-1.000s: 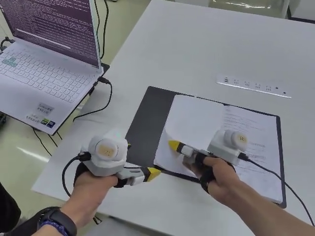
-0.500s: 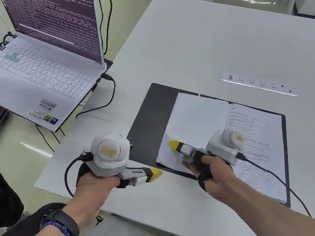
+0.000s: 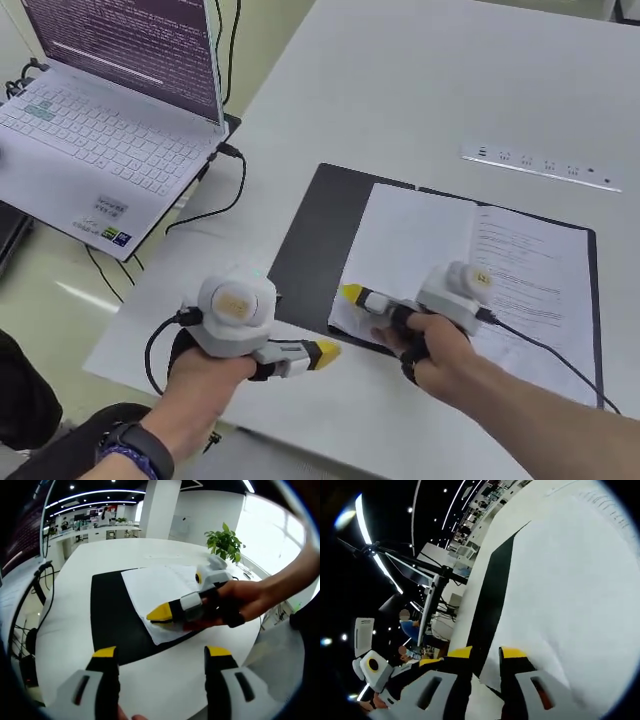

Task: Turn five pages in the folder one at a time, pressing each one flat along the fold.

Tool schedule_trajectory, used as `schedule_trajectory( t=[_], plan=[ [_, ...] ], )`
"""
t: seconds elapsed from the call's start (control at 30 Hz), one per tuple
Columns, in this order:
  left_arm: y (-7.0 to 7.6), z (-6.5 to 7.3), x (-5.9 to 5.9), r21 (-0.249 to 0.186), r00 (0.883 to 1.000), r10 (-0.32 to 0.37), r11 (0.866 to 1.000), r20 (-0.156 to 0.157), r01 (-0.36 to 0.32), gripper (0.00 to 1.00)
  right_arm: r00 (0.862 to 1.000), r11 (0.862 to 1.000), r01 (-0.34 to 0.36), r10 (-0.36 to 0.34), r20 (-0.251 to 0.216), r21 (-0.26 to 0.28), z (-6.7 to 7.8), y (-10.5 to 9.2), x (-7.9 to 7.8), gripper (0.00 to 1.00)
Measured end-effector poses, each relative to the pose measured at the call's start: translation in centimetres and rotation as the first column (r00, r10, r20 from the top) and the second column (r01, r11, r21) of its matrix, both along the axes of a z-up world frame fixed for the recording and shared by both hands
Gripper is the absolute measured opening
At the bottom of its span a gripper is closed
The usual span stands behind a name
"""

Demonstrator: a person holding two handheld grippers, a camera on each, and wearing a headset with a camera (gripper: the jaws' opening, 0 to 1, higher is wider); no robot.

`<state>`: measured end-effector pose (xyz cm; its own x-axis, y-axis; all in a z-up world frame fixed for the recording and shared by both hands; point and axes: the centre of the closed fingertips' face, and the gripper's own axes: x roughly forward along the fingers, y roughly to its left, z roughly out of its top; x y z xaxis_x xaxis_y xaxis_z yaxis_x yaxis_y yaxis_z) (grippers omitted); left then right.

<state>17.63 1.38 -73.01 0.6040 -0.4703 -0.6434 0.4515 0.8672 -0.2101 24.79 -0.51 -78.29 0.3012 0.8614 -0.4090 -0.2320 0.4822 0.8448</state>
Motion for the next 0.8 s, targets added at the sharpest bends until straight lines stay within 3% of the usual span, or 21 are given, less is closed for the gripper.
schedule_trajectory(
  t=[0.17, 0.43, 0.53, 0.63, 0.8],
  plan=[
    [0.2, 0.0, -0.1, -0.001, 1.0, 0.009, 1.0, -0.003, -0.009, 0.69, 0.999, 0.999, -0.019, 0.018, 0.032, 0.032, 1.0, 0.4, -0.2, 0.32],
    [0.2, -0.1, -0.2, 0.007, 1.0, 0.007, 1.0, -0.006, -0.007, 0.68, 0.999, 0.997, -0.036, 0.035, 0.024, 0.066, 1.7, 0.3, -0.7, 0.41],
    [0.0, -0.3, -0.2, 0.008, 1.0, 0.005, 1.0, -0.012, -0.005, 0.67, 0.998, 0.996, -0.029, 0.023, 0.063, 0.081, 2.7, -0.3, -0.9, 0.46],
    [-0.4, -0.5, 0.0, 0.007, 1.0, -0.001, 1.0, -0.017, 0.002, 0.66, 0.997, 0.995, -0.024, 0.017, 0.072, 0.096, 2.9, -1.1, -1.0, 0.45],
    [-1.1, -0.5, 0.8, 0.013, 1.0, -0.018, 1.0, -0.004, 0.018, 0.62, 0.996, 0.993, 0.05, -0.058, 0.066, 0.109, 3.2, -3.2, -0.8, 0.45]
  ],
)
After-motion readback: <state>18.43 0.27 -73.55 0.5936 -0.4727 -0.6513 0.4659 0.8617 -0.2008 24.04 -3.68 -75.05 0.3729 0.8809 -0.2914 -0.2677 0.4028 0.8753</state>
